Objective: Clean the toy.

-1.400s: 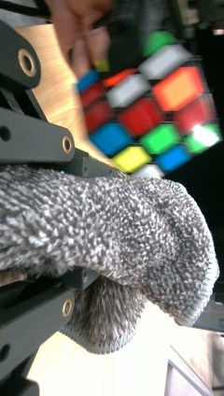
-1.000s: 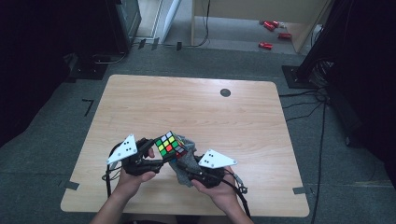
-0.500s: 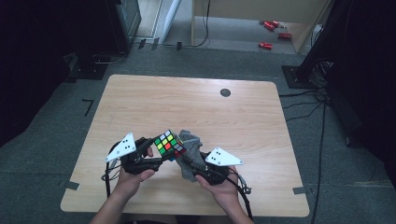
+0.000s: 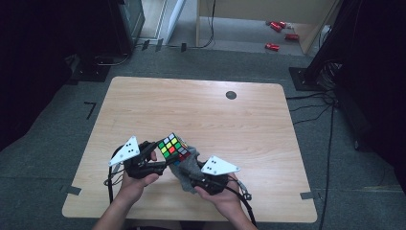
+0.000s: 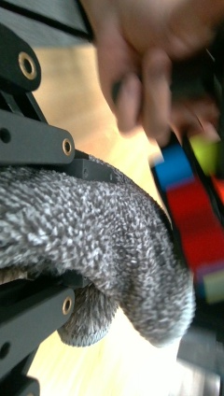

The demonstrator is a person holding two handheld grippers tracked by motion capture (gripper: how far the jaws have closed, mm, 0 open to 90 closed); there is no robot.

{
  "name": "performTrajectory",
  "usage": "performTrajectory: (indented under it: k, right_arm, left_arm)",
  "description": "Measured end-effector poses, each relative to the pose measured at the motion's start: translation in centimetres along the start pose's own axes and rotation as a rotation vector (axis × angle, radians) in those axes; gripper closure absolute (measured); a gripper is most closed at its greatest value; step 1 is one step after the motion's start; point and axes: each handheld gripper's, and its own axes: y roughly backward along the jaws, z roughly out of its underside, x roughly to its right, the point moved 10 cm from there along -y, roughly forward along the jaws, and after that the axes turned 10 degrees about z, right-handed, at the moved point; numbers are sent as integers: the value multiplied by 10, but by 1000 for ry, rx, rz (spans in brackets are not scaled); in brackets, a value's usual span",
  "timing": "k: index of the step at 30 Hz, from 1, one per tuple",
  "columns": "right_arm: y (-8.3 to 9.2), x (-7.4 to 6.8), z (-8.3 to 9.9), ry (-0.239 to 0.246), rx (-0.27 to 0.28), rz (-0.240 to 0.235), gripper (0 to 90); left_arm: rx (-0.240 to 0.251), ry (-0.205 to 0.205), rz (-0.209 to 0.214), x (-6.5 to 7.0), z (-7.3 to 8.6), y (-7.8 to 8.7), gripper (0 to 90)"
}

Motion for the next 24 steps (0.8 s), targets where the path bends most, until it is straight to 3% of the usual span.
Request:
performTrajectory:
  k: [2, 3, 4, 6, 9, 14, 17, 21, 23, 24]
  right_arm:
    - [3, 15, -4, -60, 16, 53, 641]
    - [3, 15, -4, -60, 16, 53, 641]
    - [5, 22, -6, -107, 35, 74, 641]
    - [5, 20, -6, -107, 39, 72, 641]
    - [-1, -2, 0, -24, 6, 33, 642]
    - [-6, -18, 8, 29, -23, -29, 639]
    - [-5, -10, 5, 14, -16, -9, 638]
    - [6, 19, -7, -79, 39, 80, 639]
    - [7, 19, -9, -81, 47, 82, 639]
    - [6, 13, -9, -56, 46, 70, 639]
  left_arm:
    - [5, 9, 0, -1, 0, 0, 345]
    - [5, 9, 0, -1, 0, 0, 345]
    - [0, 15, 6, 1, 2, -2, 345]
    - [-7, 12, 10, 2, 3, -5, 345]
    - [-20, 3, 21, 6, 7, -10, 345]
    - [-12, 7, 10, 4, 4, -6, 345]
    - [-2, 9, 3, 2, 2, -3, 345]
    - [-2, 12, 5, 2, 2, -3, 345]
    - [-9, 8, 12, 3, 3, -5, 345]
    - [-10, 10, 16, 4, 4, -6, 345]
